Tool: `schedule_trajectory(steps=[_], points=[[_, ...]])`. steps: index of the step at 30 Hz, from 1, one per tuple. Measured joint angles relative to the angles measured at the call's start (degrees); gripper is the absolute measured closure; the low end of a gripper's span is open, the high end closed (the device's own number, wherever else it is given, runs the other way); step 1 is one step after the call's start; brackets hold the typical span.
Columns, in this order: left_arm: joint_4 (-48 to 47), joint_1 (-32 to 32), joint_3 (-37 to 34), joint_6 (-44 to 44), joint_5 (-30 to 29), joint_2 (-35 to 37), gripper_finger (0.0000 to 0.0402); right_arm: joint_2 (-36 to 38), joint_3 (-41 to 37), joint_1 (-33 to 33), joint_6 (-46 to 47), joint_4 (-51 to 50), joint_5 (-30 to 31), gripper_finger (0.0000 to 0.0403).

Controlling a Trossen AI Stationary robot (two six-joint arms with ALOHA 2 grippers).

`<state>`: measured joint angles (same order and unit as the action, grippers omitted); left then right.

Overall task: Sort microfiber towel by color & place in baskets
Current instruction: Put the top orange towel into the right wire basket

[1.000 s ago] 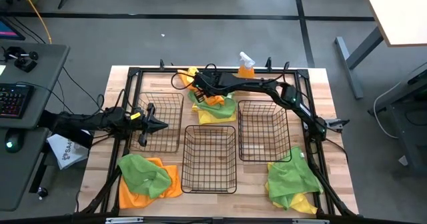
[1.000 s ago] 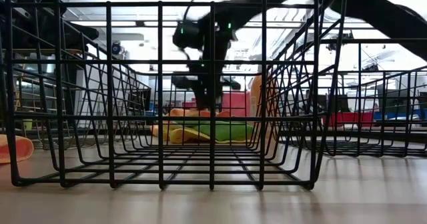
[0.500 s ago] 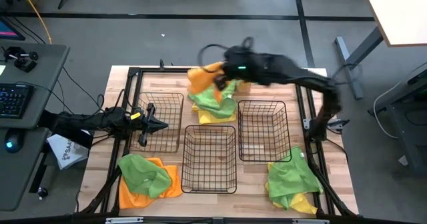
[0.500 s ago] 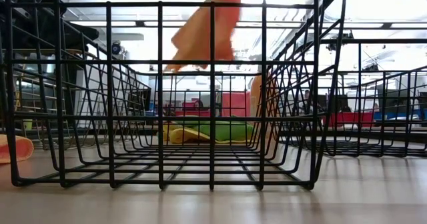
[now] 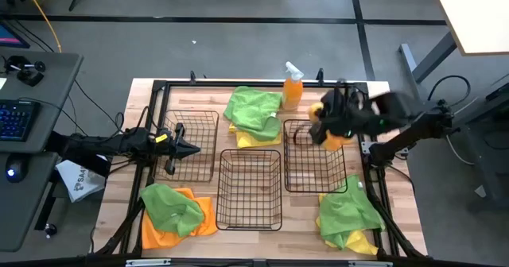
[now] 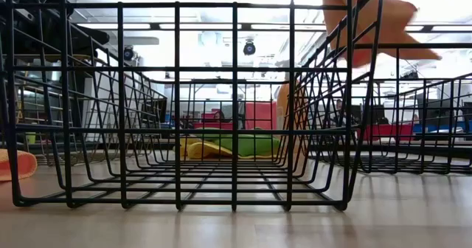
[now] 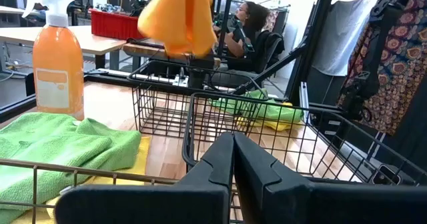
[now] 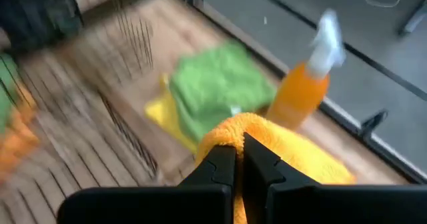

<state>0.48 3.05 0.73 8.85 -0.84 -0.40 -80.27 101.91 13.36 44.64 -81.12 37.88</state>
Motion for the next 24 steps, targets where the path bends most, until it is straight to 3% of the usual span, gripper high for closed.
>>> schedule_trajectory(steps=[9, 13, 17, 20, 24], points=[[0.0, 0.0, 0.0, 0.0, 0.0, 0.0, 0.0401, 4.0, -26.8, 8.4, 9.6, 11.9, -6.4, 0.0403], [0.0, 0.0, 0.0, 0.0, 0.0, 0.0, 0.0401, 4.8, -32.7, 9.8, 12.1, 14.7, -9.7, 0.0402], [0.0, 0.0, 0.0, 0.0, 0.0, 0.0, 0.0401, 4.6, -34.6, 9.0, 10.8, 14.9, -17.4, 0.0395], [0.0, 0.0, 0.0, 0.0, 0.0, 0.0, 0.0401, 5.0, -34.5, 7.9, 7.4, 14.7, -23.1, 0.036], [0.0, 0.0, 0.0, 0.0, 0.0, 0.0, 0.0401, 5.2, -34.5, 7.6, 2.7, 15.2, -27.4, 0.0278]])
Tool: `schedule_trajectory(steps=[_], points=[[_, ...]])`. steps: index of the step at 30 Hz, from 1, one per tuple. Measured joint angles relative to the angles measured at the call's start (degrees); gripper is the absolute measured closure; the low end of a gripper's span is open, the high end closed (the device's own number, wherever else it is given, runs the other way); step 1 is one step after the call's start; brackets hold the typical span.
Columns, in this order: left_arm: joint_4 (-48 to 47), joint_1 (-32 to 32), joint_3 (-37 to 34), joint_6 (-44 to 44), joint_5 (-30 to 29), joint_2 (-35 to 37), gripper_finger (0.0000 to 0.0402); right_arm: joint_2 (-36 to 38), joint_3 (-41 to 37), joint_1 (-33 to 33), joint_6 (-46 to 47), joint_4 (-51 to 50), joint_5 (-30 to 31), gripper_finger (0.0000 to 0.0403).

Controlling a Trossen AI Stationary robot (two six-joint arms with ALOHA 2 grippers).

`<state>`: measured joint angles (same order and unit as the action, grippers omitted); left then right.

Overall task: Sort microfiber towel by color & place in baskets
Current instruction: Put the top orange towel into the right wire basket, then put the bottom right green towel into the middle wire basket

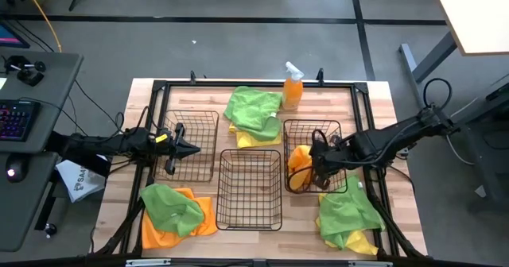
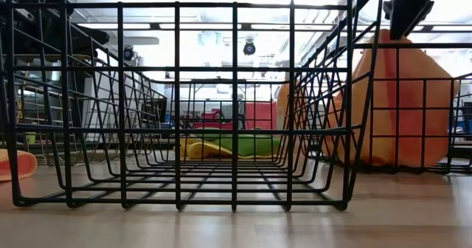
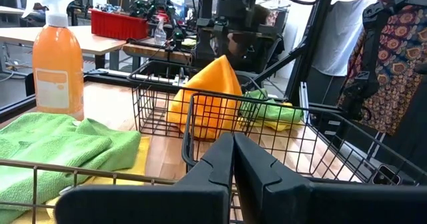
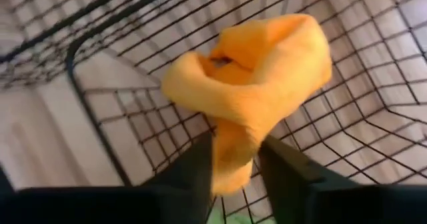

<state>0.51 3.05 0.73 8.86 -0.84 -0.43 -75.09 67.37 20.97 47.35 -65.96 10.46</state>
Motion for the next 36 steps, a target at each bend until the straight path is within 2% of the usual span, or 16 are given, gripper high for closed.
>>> schedule_trajectory(steps=[3, 7, 11, 14, 17, 22, 26, 30, 36], points=[[0.0, 0.0, 0.0, 0.0, 0.0, 0.0, 0.0401, 0.5, 0.0, 0.4, -3.0, 1.0, -1.0, 0.0209], [0.0, 0.0, 0.0, 0.0, 0.0, 0.0, 0.0401, 0.8, 2.0, -0.2, -7.4, 1.4, -8.8, 0.0131], [0.0, 0.0, 0.0, 0.0, 0.0, 0.0, 0.0401, 0.9, 5.6, 0.8, -10.2, 4.4, -14.5, 0.009], [0.0, 0.0, 0.0, 0.0, 0.0, 0.0, 0.0401, 0.9, 6.8, 2.9, -10.3, 12.5, -15.0, 0.0081], [0.0, 0.0, 0.0, 0.0, 0.0, 0.0, 0.0401, 0.6, 6.8, 4.5, -10.4, 25.1, -14.6, 0.008], [0.0, 0.0, 0.0, 0.0, 0.0, 0.0, 0.0401, -2.6, 6.9, 3.9, -15.5, 42.7, -12.6, 0.008], [0.0, 0.0, 0.0, 0.0, 0.0, 0.0, 0.0401, -5.2, 6.9, 2.7, -14.6, 45.2, -13.9, 0.008], [0.0, 0.0, 0.0, 0.0, 0.0, 0.0, 0.0401, -7.0, 6.8, 2.5, -7.2, 45.6, -16.5, 0.008], [0.0, 0.0, 0.0, 0.0, 0.0, 0.0, 0.0401, -9.4, 6.8, 3.8, 7.4, 47.1, -17.4, 0.008]])
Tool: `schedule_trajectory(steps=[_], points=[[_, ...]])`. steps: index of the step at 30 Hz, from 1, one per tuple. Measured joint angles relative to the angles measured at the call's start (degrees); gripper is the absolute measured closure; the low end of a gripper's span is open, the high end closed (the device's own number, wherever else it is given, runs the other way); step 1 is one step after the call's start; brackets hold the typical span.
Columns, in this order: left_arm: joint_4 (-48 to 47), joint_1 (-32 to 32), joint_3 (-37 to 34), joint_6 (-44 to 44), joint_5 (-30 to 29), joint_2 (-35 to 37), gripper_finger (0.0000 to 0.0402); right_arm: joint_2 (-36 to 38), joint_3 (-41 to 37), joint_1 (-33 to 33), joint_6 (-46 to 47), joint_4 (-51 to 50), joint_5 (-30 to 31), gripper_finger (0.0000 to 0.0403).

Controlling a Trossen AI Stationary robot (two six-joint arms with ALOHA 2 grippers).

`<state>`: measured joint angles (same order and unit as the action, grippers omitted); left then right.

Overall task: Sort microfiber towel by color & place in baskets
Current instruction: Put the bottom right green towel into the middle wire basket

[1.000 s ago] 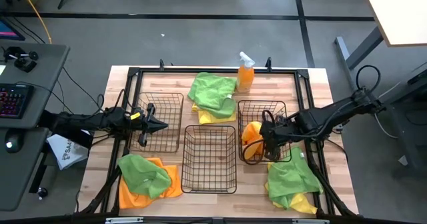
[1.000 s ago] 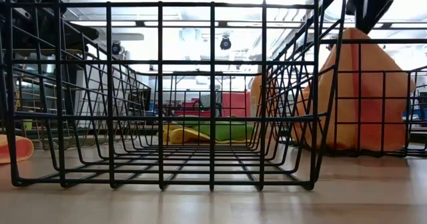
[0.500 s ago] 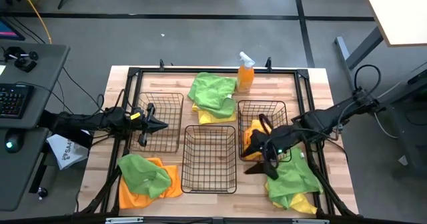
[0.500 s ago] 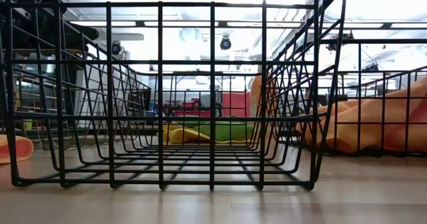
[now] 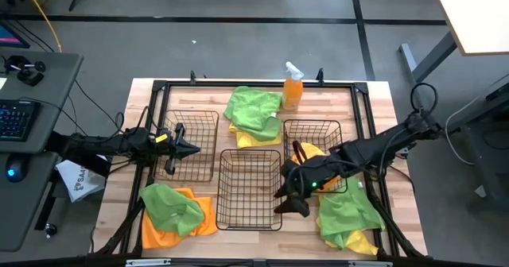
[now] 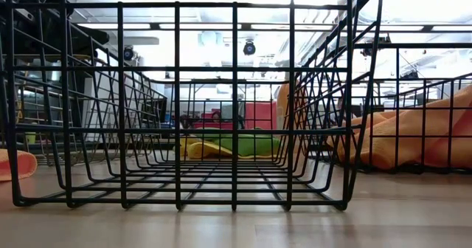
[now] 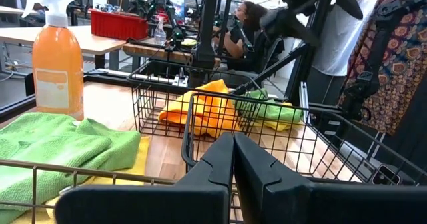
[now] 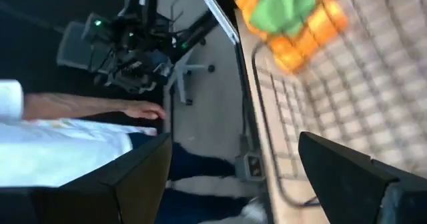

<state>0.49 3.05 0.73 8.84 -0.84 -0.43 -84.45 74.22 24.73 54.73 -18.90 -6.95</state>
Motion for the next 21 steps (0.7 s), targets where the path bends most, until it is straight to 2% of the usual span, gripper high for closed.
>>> schedule_trajectory(steps=[5, 10, 14, 17, 21], points=[[0.0, 0.0, 0.0, 0.0, 0.0, 0.0, 0.0401, -2.7, 0.0, 3.3, 17.9, -3.7, -6.8, 0.008], [0.0, 0.0, 0.0, 0.0, 0.0, 0.0, 0.0401, -5.6, 0.0, 11.1, 35.6, -11.5, -11.0, 0.008], [0.0, 0.0, 0.0, 0.0, 0.0, 0.0, 0.0401, -7.9, 0.0, 16.9, 49.3, -17.7, -11.0, 0.008], [0.0, 0.0, 0.0, 0.0, 0.0, 0.0, 0.0401, -9.8, 0.0, 19.0, 57.8, -24.9, -9.9, 0.008], [0.0, 0.0, 0.0, 0.0, 0.0, 0.0, 0.0401, -12.9, 0.0, 19.6, 62.3, -33.3, -7.0, 0.008]])
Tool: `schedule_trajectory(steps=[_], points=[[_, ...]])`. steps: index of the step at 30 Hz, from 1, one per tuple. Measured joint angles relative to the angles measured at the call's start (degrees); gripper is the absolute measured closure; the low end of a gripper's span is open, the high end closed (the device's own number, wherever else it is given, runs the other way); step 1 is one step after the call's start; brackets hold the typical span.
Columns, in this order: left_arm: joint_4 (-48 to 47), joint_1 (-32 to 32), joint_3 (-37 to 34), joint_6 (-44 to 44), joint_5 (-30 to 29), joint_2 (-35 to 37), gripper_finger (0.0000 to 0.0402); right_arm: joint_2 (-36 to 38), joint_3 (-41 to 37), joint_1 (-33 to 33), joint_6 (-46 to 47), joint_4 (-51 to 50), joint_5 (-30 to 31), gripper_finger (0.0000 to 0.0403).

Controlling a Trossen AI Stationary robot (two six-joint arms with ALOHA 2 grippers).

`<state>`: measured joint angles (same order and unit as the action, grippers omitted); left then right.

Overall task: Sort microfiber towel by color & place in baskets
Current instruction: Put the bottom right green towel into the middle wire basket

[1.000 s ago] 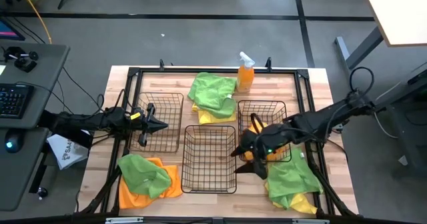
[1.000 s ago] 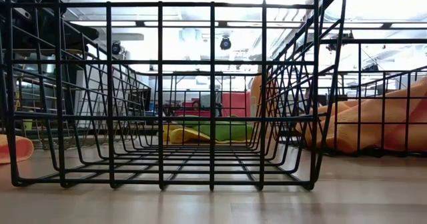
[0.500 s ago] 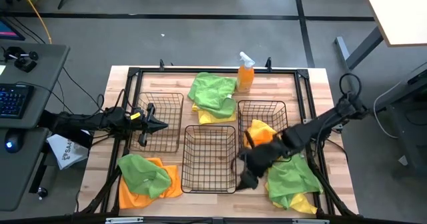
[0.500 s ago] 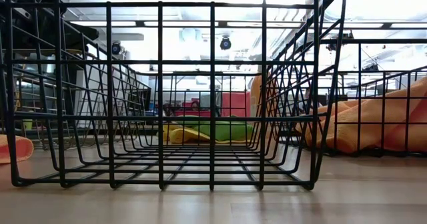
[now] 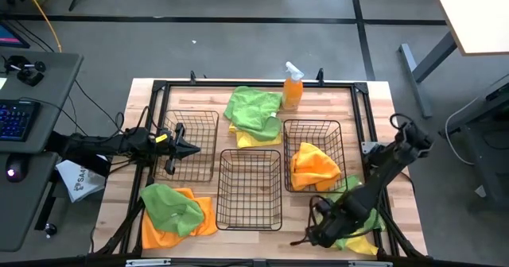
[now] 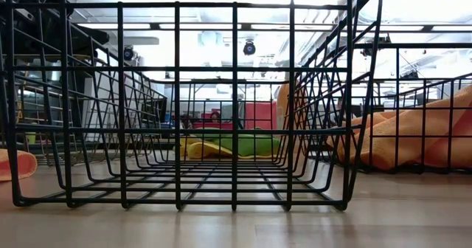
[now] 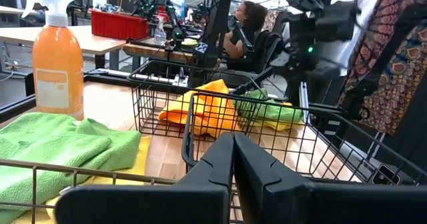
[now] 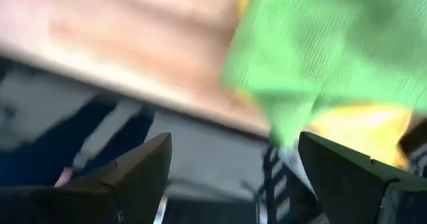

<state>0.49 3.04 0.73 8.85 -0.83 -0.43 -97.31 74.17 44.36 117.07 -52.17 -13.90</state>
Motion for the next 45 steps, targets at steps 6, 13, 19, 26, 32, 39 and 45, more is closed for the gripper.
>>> schedule_trajectory(steps=[6, 13, 19, 26, 32, 39, 45], points=[[0.0, 0.0, 0.0, 0.0, 0.0, 0.0, 0.0401, -4.8, 0.0, -1.9, -2.6, -1.2, 3.3, 0.008], [0.0, 0.0, 0.0, 0.0, 0.0, 0.0, 0.0401, -8.8, 0.0, -2.4, -7.7, -6.0, 2.3, 0.0089], [0.0, 0.0, 0.0, 0.0, 0.0, 0.0, 0.0401, -9.7, 0.0, -1.3, -10.7, -6.9, 1.5, 0.0194], [0.0, 0.0, 0.0, 0.0, 0.0, 0.0, 0.0401, -9.0, 2.5, 0.6, -14.1, -10.1, 1.8, 0.0385], [0.0, 0.0, 0.0, 0.0, 0.0, 0.0, 0.0401, -4.9, 21.3, 1.6, -17.3, -31.7, 8.6, 0.0397], [0.0, 0.0, 0.0, 0.0, 0.0, 0.0, 0.0401, 0.0, 46.4, 1.0, -24.4, -36.6, 40.5, 0.04], [0.0, 0.0, 0.0, 0.0, 0.0, 0.0, 0.0401, -0.4, 55.1, -4.3, -44.9, -27.6, 58.1, 0.0402]])
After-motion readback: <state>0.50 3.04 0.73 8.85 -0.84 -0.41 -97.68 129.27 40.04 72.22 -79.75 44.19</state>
